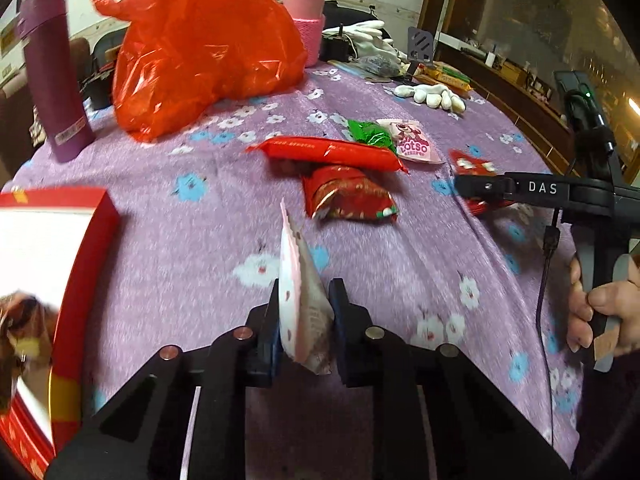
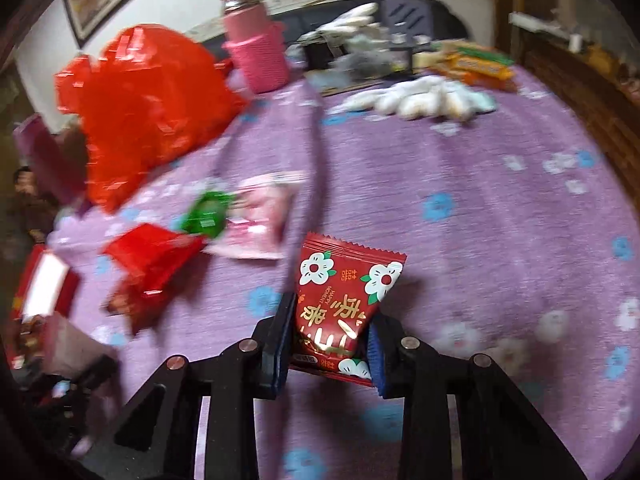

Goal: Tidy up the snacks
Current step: 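Carry the white-pink packet and red-gold candy into the white tray and release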

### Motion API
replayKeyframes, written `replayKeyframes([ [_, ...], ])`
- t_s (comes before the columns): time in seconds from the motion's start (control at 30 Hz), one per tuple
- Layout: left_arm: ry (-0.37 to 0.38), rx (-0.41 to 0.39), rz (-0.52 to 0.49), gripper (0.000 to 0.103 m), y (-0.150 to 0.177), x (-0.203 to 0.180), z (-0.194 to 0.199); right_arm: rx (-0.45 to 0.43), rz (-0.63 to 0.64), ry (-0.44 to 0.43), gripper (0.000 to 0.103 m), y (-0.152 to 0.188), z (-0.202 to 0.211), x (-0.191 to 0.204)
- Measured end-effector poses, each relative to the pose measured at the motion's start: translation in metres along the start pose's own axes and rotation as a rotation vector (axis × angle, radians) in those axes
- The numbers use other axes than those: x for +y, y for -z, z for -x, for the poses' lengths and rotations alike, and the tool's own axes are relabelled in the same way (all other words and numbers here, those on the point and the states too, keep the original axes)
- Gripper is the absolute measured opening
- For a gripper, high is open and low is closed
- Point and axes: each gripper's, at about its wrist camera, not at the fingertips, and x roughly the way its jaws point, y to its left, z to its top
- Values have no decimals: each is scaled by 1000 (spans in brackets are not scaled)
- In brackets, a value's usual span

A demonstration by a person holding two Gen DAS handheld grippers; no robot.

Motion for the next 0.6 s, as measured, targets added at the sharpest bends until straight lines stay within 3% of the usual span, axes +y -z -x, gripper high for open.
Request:
replayKeyframes([
  [0.1, 3, -19, 15, 17, 9, 4, 15, 51, 4, -165, 32, 4, -3, 10],
  [0.27, -1, -55, 38, 18, 20, 11, 39, 79, 27, -310, 32, 9, -1, 27],
  [0.47, -17, -91, 53, 18, 32, 19, 63, 69, 40, -325, 32, 12, 2, 37],
  [0.6, -66, -126, 72, 18, 36, 32, 82, 43, 78, -323, 32, 15, 8, 49],
])
